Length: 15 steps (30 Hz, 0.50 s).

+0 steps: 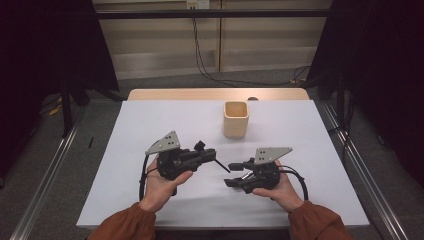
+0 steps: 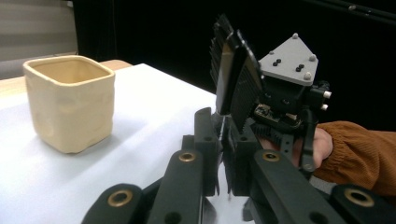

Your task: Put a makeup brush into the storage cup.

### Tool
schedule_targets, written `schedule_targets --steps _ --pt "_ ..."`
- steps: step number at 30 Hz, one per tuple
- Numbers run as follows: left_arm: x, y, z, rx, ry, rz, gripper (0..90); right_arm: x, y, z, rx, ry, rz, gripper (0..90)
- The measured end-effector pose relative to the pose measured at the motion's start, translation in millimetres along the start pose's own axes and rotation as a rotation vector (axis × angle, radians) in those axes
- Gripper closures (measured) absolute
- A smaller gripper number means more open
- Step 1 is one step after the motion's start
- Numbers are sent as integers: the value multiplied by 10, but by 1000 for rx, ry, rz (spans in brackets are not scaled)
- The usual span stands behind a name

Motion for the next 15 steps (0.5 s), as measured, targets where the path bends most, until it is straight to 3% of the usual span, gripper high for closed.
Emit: schedule_targets --steps 9,15 --pt "-59 16 28 16 18 23 854 -35 -61 4 42 -4 -14 198" --pt "-106 39 42 4 35 33 854 -48 -77 -3 39 -2 -14 88"
Point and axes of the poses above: each handheld gripper's, and its own axes: x roughly forward along the jaws, z roughly out of its top, y roughly to its left, the point moved 2 cm from there along x, roughly forward along the jaws, and after that the axes turned 14 degrees about -z, right-handed, at the moved point
